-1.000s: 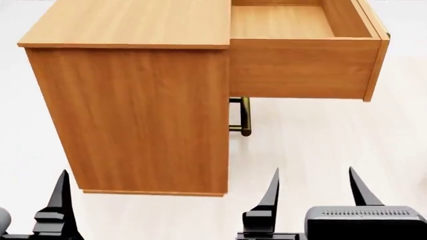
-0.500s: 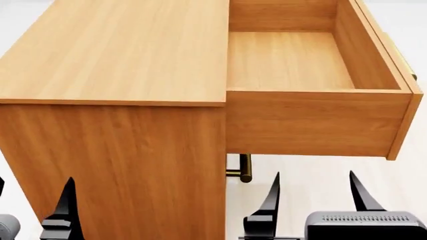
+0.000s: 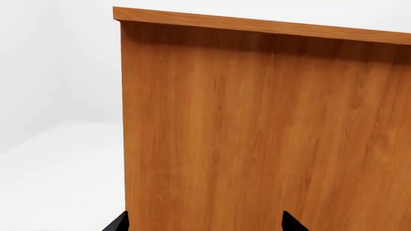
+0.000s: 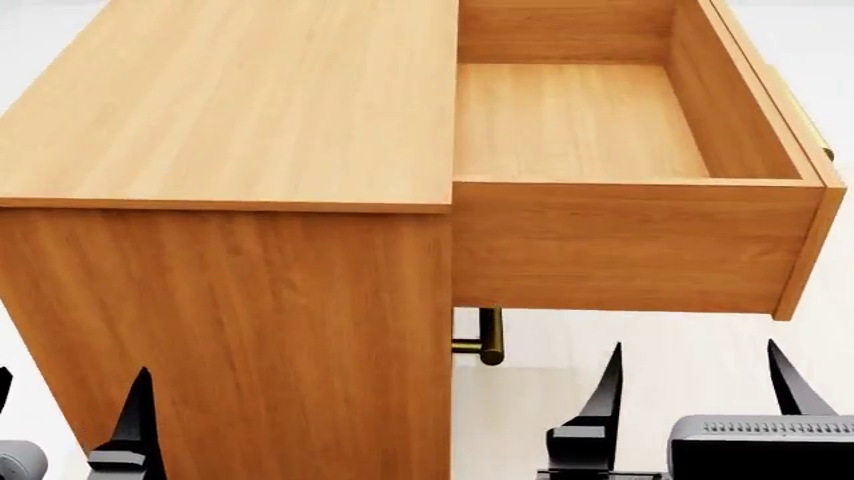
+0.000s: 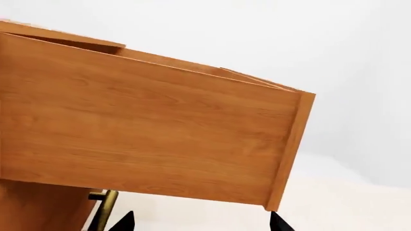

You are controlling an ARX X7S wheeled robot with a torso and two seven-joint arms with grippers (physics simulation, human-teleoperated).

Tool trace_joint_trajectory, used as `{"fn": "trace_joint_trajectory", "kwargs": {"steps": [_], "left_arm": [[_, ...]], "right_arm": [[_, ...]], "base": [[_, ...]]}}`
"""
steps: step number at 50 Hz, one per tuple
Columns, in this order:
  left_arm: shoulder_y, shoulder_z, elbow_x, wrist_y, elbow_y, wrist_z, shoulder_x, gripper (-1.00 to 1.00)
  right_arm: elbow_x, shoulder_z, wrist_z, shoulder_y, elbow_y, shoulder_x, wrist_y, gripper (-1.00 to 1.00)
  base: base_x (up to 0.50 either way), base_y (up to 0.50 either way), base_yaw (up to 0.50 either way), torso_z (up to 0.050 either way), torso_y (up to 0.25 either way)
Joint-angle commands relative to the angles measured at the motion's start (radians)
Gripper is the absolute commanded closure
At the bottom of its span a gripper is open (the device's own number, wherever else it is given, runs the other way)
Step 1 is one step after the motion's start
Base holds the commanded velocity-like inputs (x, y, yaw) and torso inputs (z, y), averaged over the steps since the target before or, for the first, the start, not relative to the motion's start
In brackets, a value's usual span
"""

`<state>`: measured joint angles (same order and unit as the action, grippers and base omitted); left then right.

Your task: Put the bowl on top of the cabinet.

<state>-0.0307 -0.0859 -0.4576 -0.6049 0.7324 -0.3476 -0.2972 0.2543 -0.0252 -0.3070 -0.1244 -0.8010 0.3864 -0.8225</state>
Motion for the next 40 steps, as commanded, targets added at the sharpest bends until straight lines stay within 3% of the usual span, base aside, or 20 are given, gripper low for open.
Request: {"fn": "trace_joint_trajectory", "kwargs": {"steps": [1, 23, 30, 33, 37, 38, 40], "left_arm": [[0.012, -0.014, 0.015, 0.021, -0.014, 0.0, -0.005, -1.0], [0.003, -0.039, 0.032, 0.025, -0.015, -0.02, -0.008, -1.0], [-0.011, -0.045, 0.038, 0.032, -0.057, -0.019, -0.004, -1.0], [-0.008, -0.053, 0.039, 0.036, -0.064, -0.018, -0.001, -1.0], [0.0, -0.064, 0.041, 0.034, -0.047, -0.019, -0.005, -1.0], [0.001, -0.063, 0.04, 0.03, -0.04, -0.021, -0.008, -1.0], [0.0, -0.06, 0.038, 0.029, -0.035, -0.022, -0.012, -1.0]], "right_arm": [[0.049, 0.193, 0.024, 0.037, -0.095, 0.092, -0.105, -1.0], [0.148, 0.59, 0.127, 0.088, -0.111, 0.219, -0.229, -1.0], [0.14, 0.572, 0.129, 0.054, -0.053, 0.269, -0.248, -1.0], [0.08, 0.529, 0.129, 0.099, 0.049, 0.243, -0.112, -1.0], [0.085, 0.524, 0.133, 0.062, 0.091, 0.27, -0.137, -1.0], [0.147, 0.549, 0.139, -0.038, 0.054, 0.332, -0.287, -1.0], [0.104, 0.524, 0.138, 0.022, 0.096, 0.305, -0.196, -1.0]], "base": [[0.0, 0.0, 0.0, 0.0, 0.0], [0.0, 0.0, 0.0, 0.0, 0.0], [0.0, 0.0, 0.0, 0.0, 0.0], [0.0, 0.0, 0.0, 0.0, 0.0], [0.0, 0.0, 0.0, 0.0, 0.0], [0.0, 0.0, 0.0, 0.0, 0.0], [0.0, 0.0, 0.0, 0.0, 0.0]]}}
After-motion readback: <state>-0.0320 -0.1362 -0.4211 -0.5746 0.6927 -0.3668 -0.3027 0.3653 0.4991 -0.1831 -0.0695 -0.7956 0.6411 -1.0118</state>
